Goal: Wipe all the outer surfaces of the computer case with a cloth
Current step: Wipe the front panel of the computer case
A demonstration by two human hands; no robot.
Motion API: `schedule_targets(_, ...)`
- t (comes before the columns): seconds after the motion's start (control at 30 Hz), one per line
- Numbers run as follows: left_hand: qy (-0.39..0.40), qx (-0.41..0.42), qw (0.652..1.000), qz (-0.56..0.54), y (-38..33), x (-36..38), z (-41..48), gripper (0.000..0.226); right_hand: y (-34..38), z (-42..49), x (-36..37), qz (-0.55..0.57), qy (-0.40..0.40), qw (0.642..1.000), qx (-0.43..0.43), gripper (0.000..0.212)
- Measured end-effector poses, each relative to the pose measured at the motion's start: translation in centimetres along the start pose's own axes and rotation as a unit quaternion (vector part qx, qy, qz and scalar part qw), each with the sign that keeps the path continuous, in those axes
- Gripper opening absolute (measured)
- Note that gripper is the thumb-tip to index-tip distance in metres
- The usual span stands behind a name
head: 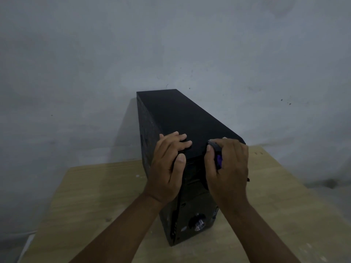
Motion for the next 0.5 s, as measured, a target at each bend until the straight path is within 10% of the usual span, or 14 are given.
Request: schedule_targets(0.5, 0.011, -0.012, 1.000, 0.015, -0.28, 0.14, -0.06, 0.040, -0.60, 0.02, 0.11, -0.005, 0.032, 0.999, -0.010, 0.020)
Point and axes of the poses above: each hand's wrist, its own z-axis towards the middle knuckle, its own x-axis out of the palm, y = z × x, the point moved 8 cm from there along z, towards the middle knuckle, and after that the axes turned 2 degrees about y, right-handed, at the moved point
